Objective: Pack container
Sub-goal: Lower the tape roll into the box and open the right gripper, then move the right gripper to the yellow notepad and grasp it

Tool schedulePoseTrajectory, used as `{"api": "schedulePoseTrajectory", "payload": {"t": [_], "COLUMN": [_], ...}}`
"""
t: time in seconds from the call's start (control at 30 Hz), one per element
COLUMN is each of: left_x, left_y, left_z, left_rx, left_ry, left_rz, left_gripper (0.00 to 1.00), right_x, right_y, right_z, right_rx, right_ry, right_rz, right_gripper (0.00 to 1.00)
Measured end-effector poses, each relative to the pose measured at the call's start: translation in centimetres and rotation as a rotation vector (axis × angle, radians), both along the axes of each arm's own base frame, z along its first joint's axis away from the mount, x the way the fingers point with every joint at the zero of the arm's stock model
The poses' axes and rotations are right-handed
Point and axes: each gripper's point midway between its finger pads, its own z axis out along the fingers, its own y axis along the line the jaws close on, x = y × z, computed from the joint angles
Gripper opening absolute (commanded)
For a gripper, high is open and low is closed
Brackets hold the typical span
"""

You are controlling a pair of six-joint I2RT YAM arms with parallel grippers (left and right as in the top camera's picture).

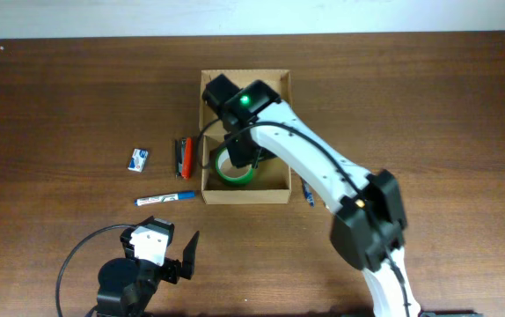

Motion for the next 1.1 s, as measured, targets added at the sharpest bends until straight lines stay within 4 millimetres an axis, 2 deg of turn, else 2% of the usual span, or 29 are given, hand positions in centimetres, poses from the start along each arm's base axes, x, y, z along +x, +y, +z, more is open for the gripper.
{"api": "schedulePoseTrajectory", "payload": {"t": [0.1,0.17,0.23,0.27,0.3,0.33,0.5,0.63,0.73,0.9,1.1], "left_x": [0.0,0.0,0.0,0.0,0.0,0.0,0.0,0.0,0.0,0.0,0.0], "left_y": [0.0,0.0,0.0,0.0,0.0,0.0,0.0,0.0,0.0,0.0,0.0], "left_z": [0.0,0.0,0.0,0.0,0.0,0.0,0.0,0.0,0.0,0.0,0.0], "left_rx": [0.0,0.0,0.0,0.0,0.0,0.0,0.0,0.0,0.0,0.0,0.0], "left_ry": [0.0,0.0,0.0,0.0,0.0,0.0,0.0,0.0,0.0,0.0,0.0], "left_rz": [0.0,0.0,0.0,0.0,0.0,0.0,0.0,0.0,0.0,0.0,0.0], "left_gripper": [0.99,1.0,1.0,1.0,1.0,1.0,0.99,1.0,1.0,1.0,1.0], "right_x": [0.3,0.6,1.0,1.2,1.3,1.5,2.0,1.9,1.0,-0.5,-3.1], "right_y": [-0.8,-2.2,-4.9,-6.4,-7.8,-9.4,-16.4,-19.3,-20.7,-21.7,-22.2], "right_z": [4.4,7.3,10.0,10.9,11.5,11.9,11.5,11.0,10.7,10.7,11.5], "right_rx": [0.066,0.1,0.126,0.129,0.128,0.122,0.07,0.055,0.033,-0.006,0.02], "right_ry": [-0.076,-0.12,-0.156,-0.167,-0.171,-0.172,-0.112,-0.079,-0.031,0.01,-0.074], "right_rz": [-0.01,-0.038,-0.097,-0.127,-0.159,-0.191,-0.355,-0.415,-0.417,-0.374,-0.327], "right_gripper": [0.56,0.64,0.75,0.93,0.99,0.99,0.99,0.99,0.99,0.99,0.99]}}
